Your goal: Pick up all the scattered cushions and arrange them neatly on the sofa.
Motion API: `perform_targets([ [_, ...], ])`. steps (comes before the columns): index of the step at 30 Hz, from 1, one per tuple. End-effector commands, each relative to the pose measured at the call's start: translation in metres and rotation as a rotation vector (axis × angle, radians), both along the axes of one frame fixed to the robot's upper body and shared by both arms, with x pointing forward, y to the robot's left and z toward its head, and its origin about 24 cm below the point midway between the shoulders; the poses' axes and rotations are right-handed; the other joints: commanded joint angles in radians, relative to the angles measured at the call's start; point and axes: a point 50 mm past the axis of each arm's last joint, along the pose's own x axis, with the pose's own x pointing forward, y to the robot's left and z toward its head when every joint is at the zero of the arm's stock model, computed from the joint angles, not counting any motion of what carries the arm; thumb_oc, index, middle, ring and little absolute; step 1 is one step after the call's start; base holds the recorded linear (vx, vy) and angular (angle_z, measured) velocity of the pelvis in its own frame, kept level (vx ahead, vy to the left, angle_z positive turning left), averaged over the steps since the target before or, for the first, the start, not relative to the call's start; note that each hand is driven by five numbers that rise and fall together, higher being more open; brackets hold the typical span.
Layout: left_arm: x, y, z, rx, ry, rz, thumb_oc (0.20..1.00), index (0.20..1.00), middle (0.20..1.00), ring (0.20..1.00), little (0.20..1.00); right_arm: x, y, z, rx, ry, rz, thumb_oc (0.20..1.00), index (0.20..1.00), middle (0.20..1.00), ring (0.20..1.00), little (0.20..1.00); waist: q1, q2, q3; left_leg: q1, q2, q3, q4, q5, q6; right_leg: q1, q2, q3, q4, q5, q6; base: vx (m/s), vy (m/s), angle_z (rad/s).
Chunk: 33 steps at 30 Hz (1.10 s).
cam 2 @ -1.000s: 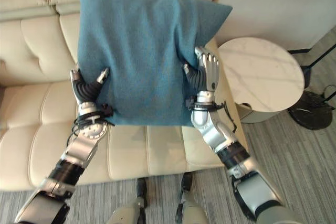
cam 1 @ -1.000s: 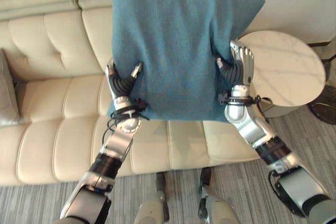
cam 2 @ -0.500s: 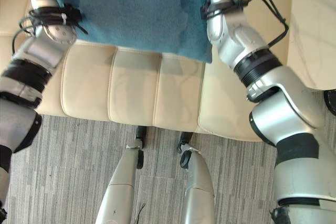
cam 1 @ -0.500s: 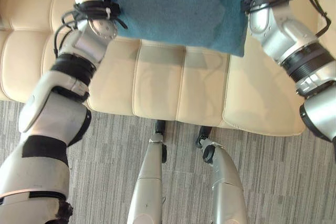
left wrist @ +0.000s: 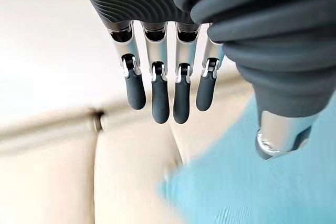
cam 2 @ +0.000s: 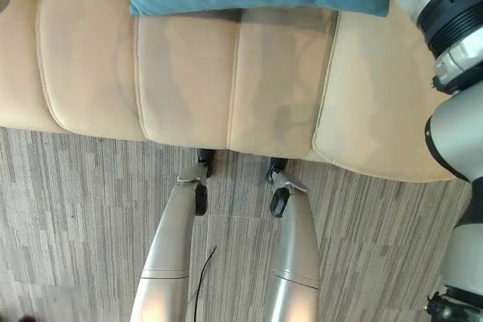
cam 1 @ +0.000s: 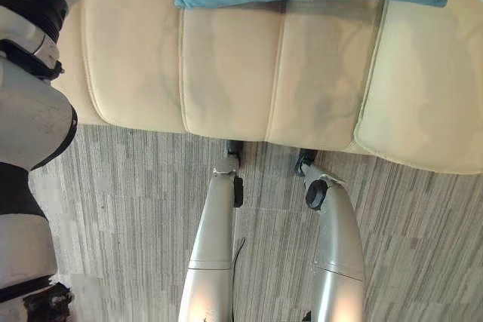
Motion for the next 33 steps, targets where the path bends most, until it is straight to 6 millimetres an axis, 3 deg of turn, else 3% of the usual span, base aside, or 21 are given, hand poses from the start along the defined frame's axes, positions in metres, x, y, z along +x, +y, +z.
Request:
perform_targets([
  [1, -0.018, 0.003, 0.027, -0.018, -0.126, 0.109, 0.238, 0.238, 0.238, 0.238, 0.238, -0.018, 0.009, 0.028, 0.047, -0.145, 0.003, 0.304, 0.304, 0.304, 0.304, 0.304, 0.005, -0.018, -0.081, 0.055, -0.007, -0.049, -0.007, -0.168, -0.058, 0.162, -0.016, 0.071, -0.011, -0.159, 0.133, 0.01, 0.013, -0.06],
  [2, -0.016, 0.004, 0.025, -0.025, -0.113, 0.121, 1.0, 1.0, 1.0, 1.0, 1.0, -0.012, 0.011, 0.023, 0.042, -0.116, -0.009, 1.0, 1.0, 1.0, 1.0, 1.0, 0.005, -0.02, -0.08, 0.052, -0.008, -0.048, -0.007, -0.164, -0.058, 0.155, -0.015, 0.072, -0.01, -0.156, 0.133, 0.0, 0.003, -0.06],
  [8, -0.016, 0.009, 0.029, -0.053, -0.059, 0.194, 1.0, 1.0, 1.0, 1.0, 1.0, 0.011, 0.011, 0.006, 0.014, 0.032, -0.15, 1.0, 1.0, 1.0, 1.0, 1.0, 0.006, -0.022, -0.081, 0.082, -0.007, -0.044, -0.023, -0.147, -0.067, 0.175, -0.006, 0.068, -0.023, -0.139, 0.132, 0.0, 0.0, -0.01],
  [12, -0.012, 0.016, 0.024, -0.142, -0.02, 0.159, 1.0, 1.0, 1.0, 1.0, 1.0, 0.018, 0.002, -0.004, 0.116, 0.093, -0.093, 1.0, 1.0, 1.0, 1.0, 1.0, 0.007, -0.017, -0.076, 0.132, -0.01, -0.044, -0.052, -0.138, -0.069, 0.217, 0.001, 0.069, -0.044, -0.129, 0.128, -0.04, 0.005, 0.0],
  [13, 0.005, 0.028, -0.002, -0.381, 0.082, -0.026, 1.0, 1.0, 1.0, 1.0, 1.0, 0.033, -0.017, -0.03, 0.374, 0.195, 0.104, 1.0, 1.0, 1.0, 1.0, 1.0, 0.008, -0.009, -0.048, 0.249, -0.012, -0.04, -0.125, -0.123, -0.072, 0.322, 0.016, 0.073, -0.109, -0.114, 0.121, -0.1, 0.012, 0.01],
  [16, 0.013, 0.037, -0.019, -0.535, 0.105, -0.146, 1.0, 1.0, 1.0, 1.0, 1.0, 0.042, -0.03, -0.052, 0.55, 0.253, 0.221, 1.0, 1.0, 1.0, 1.0, 1.0, 0.007, 0.0, -0.034, 0.332, -0.012, -0.038, -0.18, -0.114, -0.073, 0.395, 0.024, 0.071, -0.158, -0.106, 0.119, -0.06, 0.016, -0.07],
  [17, 0.022, 0.054, -0.047, -0.728, 0.148, -0.289, 1.0, 1.0, 1.0, 1.0, 1.0, 0.057, -0.036, -0.094, 0.728, 0.373, 0.379, 1.0, 1.0, 1.0, 1.0, 1.0, -0.001, 0.007, -0.029, 0.454, -0.007, -0.032, -0.248, -0.107, -0.077, 0.517, 0.035, 0.062, -0.237, -0.094, 0.117, -0.05, 0.021, -0.1],
  [18, 0.023, 0.055, -0.049, -0.729, 0.152, -0.287, 1.0, 1.0, 1.0, 1.0, 1.0, 0.058, -0.036, -0.096, 0.728, 0.377, 0.378, 1.0, 1.0, 1.0, 1.0, 1.0, -0.001, 0.007, -0.027, 0.463, -0.007, -0.033, -0.253, -0.106, -0.077, 0.526, 0.035, 0.061, -0.242, -0.093, 0.117, -0.04, 0.025, -0.08],
  [19, 0.026, 0.066, -0.065, -0.789, 0.179, -0.306, 1.0, 1.0, 1.0, 1.0, 1.0, 0.063, -0.039, -0.114, 0.804, 0.427, 0.446, 1.0, 1.0, 1.0, 1.0, 1.0, -0.006, 0.011, -0.027, 0.51, -0.005, -0.029, -0.277, -0.101, -0.079, 0.57, 0.038, 0.057, -0.268, -0.083, 0.119, -0.04, 0.066, -0.11],
  [20, 0.032, 0.086, -0.1, -0.914, 0.238, -0.334, 1.0, 1.0, 1.0, 1.0, 1.0, 0.073, -0.043, -0.159, 0.939, 0.56, 0.536, 1.0, 1.0, 1.0, 1.0, 1.0, -0.015, 0.014, -0.03, 0.598, -0.011, -0.015, -0.333, -0.066, -0.071, 0.654, 0.041, 0.047, -0.341, -0.04, 0.114, 0.02, 0.09, -0.17],
  [21, 0.035, 0.11, -0.15, -1.029, 0.336, -0.321, 1.0, 1.0, 1.0, 1.0, 1.0, 0.077, -0.059, -0.22, 1.085, 0.711, 0.553, 1.0, 1.0, 1.0, 1.0, 1.0, -0.022, 0.02, -0.041, 0.715, -0.016, -0.004, -0.396, -0.057, -0.071, 0.765, 0.048, 0.039, -0.407, -0.022, 0.119, 0.05, 0.084, -0.16],
  [23, 0.031, 0.129, -0.213, -1.138, 0.444, -0.307, 1.0, 1.0, 1.0, 1.0, 1.0, 0.071, -0.071, -0.286, 1.221, 0.868, 0.558, 1.0, 1.0, 1.0, 1.0, 1.0, -0.024, 0.022, -0.059, 0.836, -0.017, 0.005, -0.463, -0.046, -0.07, 0.882, 0.053, 0.03, -0.477, -0.007, 0.126, 0.12, 0.03, -0.18],
  [24, 0.03, 0.129, -0.215, -1.141, 0.447, -0.305, 1.0, 1.0, 1.0, 1.0, 1.0, 0.07, -0.071, -0.288, 1.22, 0.873, 0.555, 1.0, 1.0, 1.0, 1.0, 1.0, -0.025, 0.024, -0.058, 0.844, -0.017, 0.005, -0.469, -0.044, -0.071, 0.89, 0.053, 0.03, -0.481, -0.005, 0.126, 0.2, 0.022, -0.25],
  [25, 0.017, 0.141, -0.286, -1.271, 0.574, -0.27, 1.0, 1.0, 1.0, 1.0, 1.0, 0.052, -0.078, -0.359, 1.328, 1.058, 0.502, 1.0, 1.0, 1.0, 1.0, 1.0, -0.03, 0.025, -0.087, 0.95, -0.019, 0.012, -0.53, -0.033, -0.069, 0.989, 0.054, 0.017, -0.54, 0.01, 0.131, 0.13, 0.01, -0.21],
  [26, 0.016, 0.141, -0.288, -1.273, 0.575, -0.268, 1.0, 1.0, 1.0, 1.0, 1.0, 0.052, -0.078, -0.36, 1.328, 1.061, 0.5, 1.0, 1.0, 1.0, 1.0, 1.0, -0.031, 0.026, -0.087, 0.955, -0.019, 0.011, -0.534, -0.032, -0.069, 0.994, 0.054, 0.016, -0.543, 0.011, 0.131, 0.26, 0.036, -0.19],
  [27, -0.01, 0.148, -0.37, -1.433, 0.756, -0.182, 1.0, 1.0, 1.0, 1.0, 1.0, 0.022, -0.079, -0.431, 1.427, 1.272, 0.413, 1.0, 1.0, 1.0, 1.0, 1.0, -0.036, 0.027, -0.117, 1.046, -0.011, 0.017, -0.589, -0.021, -0.067, 1.084, 0.06, 0.015, -0.597, 0.024, 0.139, 0.19, 0.034, -0.08],
  [28, -0.026, 0.144, -0.407, -1.497, 0.845, -0.141, 1.0, 1.0, 1.0, 1.0, 1.0, 0.005, -0.078, -0.461, 1.453, 1.365, 0.362, 1.0, 1.0, 1.0, 1.0, 1.0, -0.038, 0.032, -0.134, 1.092, -0.008, 0.02, -0.615, -0.015, -0.065, 1.126, 0.06, 0.012, -0.623, 0.03, 0.141, 0.19, 0.035, -0.06],
  [29, -0.027, 0.144, -0.408, -1.498, 0.845, -0.14, 1.0, 1.0, 1.0, 1.0, 1.0, 0.004, -0.078, -0.461, 1.453, 1.366, 0.361, 1.0, 1.0, 1.0, 1.0, 1.0, -0.04, 0.033, -0.136, 1.091, -0.008, 0.019, -0.618, -0.011, -0.065, 1.126, 0.06, 0.011, -0.626, 0.033, 0.142, 0.13, 0.029, -0.1],
  [31, -0.062, 0.131, -0.475, -1.614, 1.029, -0.037, 1.0, 1.0, 1.0, 1.0, 1.0, -0.02, -0.082, -0.495, 1.553, 1.426, 0.308, 1.0, 1.0, 1.0, 1.0, 1.0, -0.047, 0.04, -0.167, 1.175, 0.001, 0.033, -0.668, -0.008, -0.062, 1.191, 0.062, 0.022, -0.666, 0.043, 0.147, 0.15, 0.064, -0.11],
  [32, -0.1, 0.123, -0.522, -1.655, 1.196, 0.104, 1.0, 1.0, 1.0, 1.0, 1.0, -0.045, -0.088, -0.525, 1.633, 1.488, 0.215, 1.0, 1.0, 1.0, 1.0, 1.0, -0.052, 0.048, -0.203, 1.238, 0.003, 0.046, -0.709, -0.004, -0.059, 1.237, 0.067, 0.029, -0.702, 0.051, 0.148, 0.12, 0.066, -0.11],
  [33, -0.1, 0.123, -0.522, -1.655, 1.197, 0.104, 1.0, 1.0, 1.0, 1.0, 1.0, -0.045, -0.088, -0.525, 1.633, 1.489, 0.214, 1.0, 1.0, 1.0, 1.0, 1.0, -0.051, 0.048, -0.201, 1.243, 0.003, 0.047, -0.712, -0.003, -0.059, 1.241, 0.067, 0.029, -0.704, 0.052, 0.148, 0.12, 0.064, -0.33],
])
